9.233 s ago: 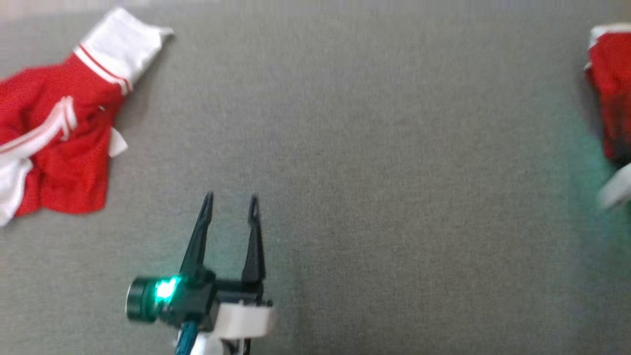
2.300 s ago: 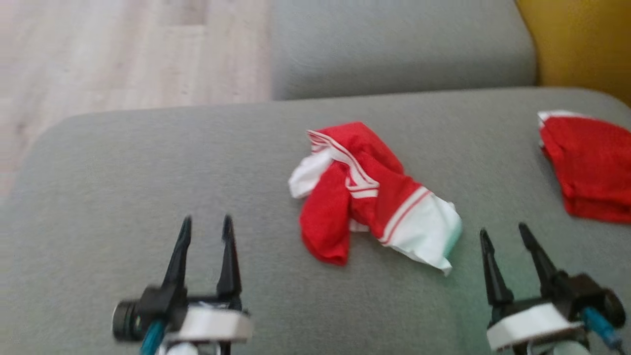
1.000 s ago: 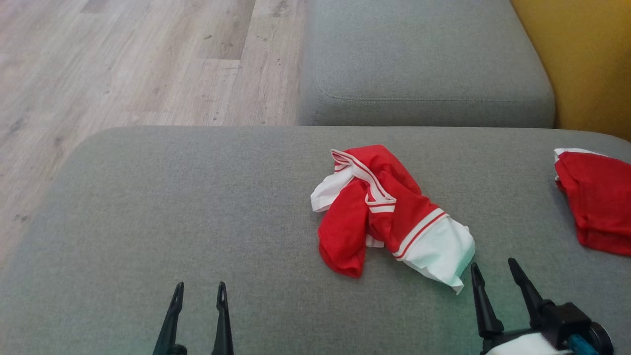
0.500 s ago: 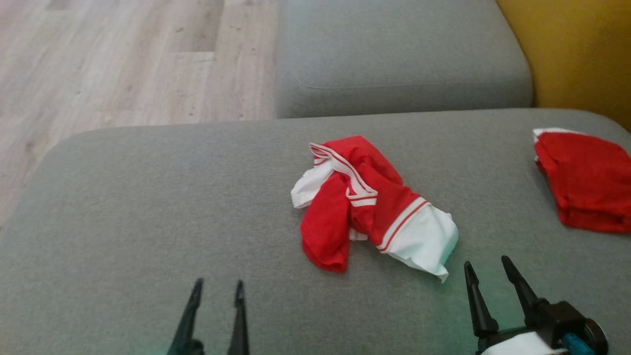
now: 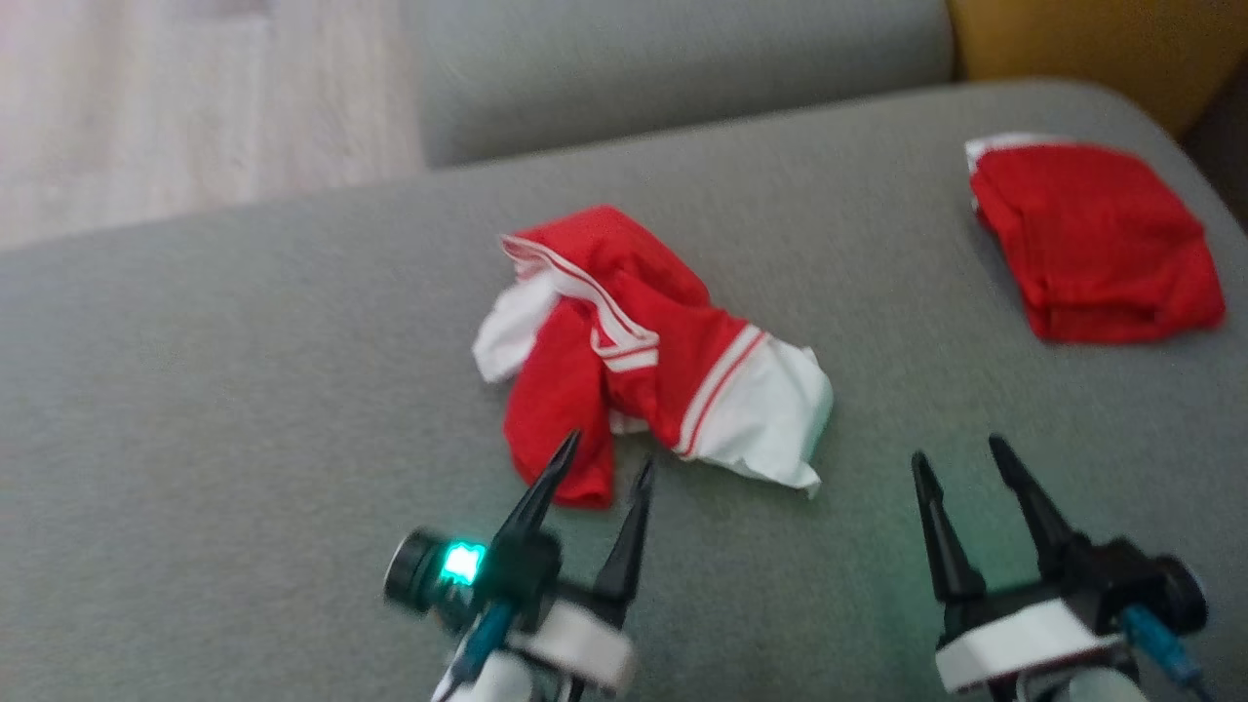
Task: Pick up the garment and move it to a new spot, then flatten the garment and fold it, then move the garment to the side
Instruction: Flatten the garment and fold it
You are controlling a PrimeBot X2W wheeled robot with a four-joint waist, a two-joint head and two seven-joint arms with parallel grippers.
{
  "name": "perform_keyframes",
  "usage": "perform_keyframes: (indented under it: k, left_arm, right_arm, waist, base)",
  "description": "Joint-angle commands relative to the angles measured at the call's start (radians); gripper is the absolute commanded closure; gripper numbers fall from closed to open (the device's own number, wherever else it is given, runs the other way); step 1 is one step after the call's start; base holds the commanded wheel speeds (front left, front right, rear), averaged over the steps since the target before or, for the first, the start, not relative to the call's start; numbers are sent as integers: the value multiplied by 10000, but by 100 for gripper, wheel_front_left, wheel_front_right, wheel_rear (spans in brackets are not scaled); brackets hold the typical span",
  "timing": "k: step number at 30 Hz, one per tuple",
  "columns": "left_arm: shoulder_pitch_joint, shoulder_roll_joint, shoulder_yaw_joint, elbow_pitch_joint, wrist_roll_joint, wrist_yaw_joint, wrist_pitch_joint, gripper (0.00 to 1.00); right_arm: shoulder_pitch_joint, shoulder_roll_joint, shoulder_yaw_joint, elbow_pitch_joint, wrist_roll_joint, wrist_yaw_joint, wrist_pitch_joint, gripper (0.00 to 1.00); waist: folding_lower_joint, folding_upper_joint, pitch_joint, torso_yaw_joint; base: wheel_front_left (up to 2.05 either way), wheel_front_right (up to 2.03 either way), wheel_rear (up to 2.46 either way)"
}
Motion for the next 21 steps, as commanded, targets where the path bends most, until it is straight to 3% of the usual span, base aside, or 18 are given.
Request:
perform_keyframes:
  k: [1,4,7,17,18,20,21]
  left_arm:
    - [-915,-75,5,-111,-229,2,88,0]
    - [-1747,-75,-615,316,-694,129,503,0]
    - [-2428,-75,-964,910,-1053,573,1011,0]
    - [-3805,-75,-1048,2727,-1499,1785,989,0]
    - [-3887,-75,-1000,2847,-1539,1843,896,27]
    - [-4009,-75,-950,3044,-1629,1891,734,100]
    - [-4088,-75,-943,3234,-1696,1899,643,100]
  right_arm:
    - [-641,-227,264,-401,67,-7,-65,0]
    - [-850,-237,292,-485,87,-7,-65,0]
    - [-1021,-219,317,-516,110,-7,-65,0]
    - [-1306,-149,358,-495,179,-7,-65,0]
    - [-1319,-142,355,-491,181,-7,-65,0]
    - [-1333,-127,361,-475,179,-7,-65,0]
    - [-1330,-111,371,-453,169,-7,-65,0]
  waist:
    - [-1,-1,655,-580]
    - [-1,-1,1039,-897]
    - [-1,-1,1336,-1186]
    - [-1,-1,1731,-1637]
    - [-1,-1,1733,-1654]
    - [-1,-1,1708,-1682]
    - [-1,-1,1646,-1709]
  base:
    - [0,0,0]
    - [0,0,0]
    - [0,0,0]
    - [0,0,0]
    - [0,0,0]
    - [0,0,0]
    - [0,0,0]
